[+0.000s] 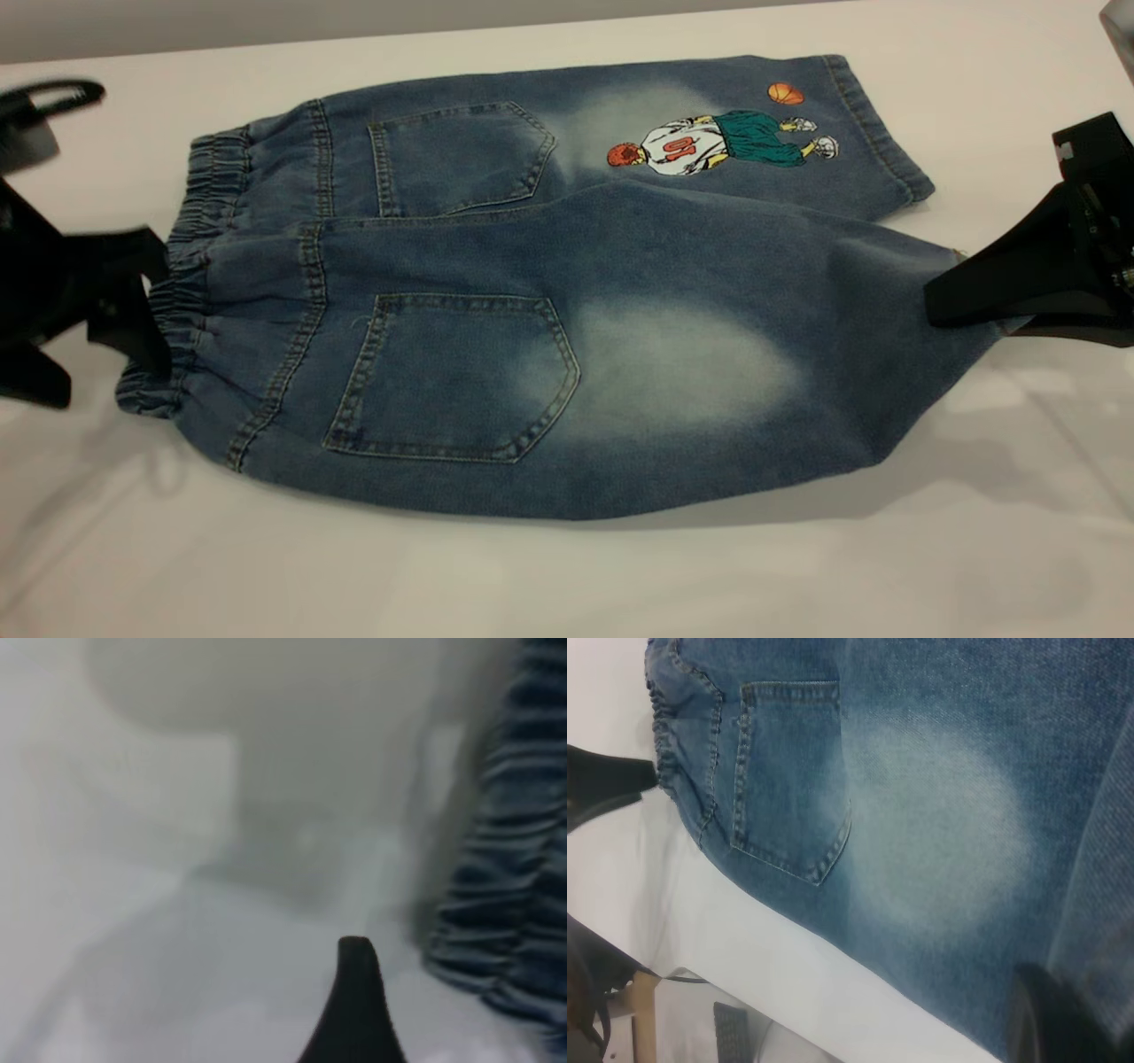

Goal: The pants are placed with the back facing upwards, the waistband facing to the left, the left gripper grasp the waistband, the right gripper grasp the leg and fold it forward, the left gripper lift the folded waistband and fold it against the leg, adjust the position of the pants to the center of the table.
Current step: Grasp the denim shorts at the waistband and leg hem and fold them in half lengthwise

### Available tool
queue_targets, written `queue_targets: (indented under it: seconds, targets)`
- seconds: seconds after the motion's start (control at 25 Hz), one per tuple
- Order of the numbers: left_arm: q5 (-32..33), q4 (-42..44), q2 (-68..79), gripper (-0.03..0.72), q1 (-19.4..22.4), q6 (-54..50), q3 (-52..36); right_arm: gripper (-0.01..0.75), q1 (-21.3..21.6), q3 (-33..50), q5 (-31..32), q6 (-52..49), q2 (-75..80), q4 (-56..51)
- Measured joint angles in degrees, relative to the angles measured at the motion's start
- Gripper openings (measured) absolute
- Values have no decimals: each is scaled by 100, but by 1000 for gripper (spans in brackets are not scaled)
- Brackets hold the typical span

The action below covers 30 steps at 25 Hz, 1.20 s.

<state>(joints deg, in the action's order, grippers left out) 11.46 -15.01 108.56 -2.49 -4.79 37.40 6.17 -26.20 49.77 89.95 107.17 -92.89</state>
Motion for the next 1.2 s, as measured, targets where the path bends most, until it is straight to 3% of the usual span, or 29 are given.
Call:
queue_targets:
  seconds: [0.4, 0.76, 1.2]
  targets:
    - [-445, -18, 229, 519, -371, -9, 0, 11, 0, 0, 0, 0, 0, 0]
    - [-451, -18, 229, 515, -399, -24, 0, 11, 0, 0, 0, 0, 0, 10]
    - [-464, -18, 229, 365, -399, -24, 0, 11, 0, 0, 0, 0, 0, 10]
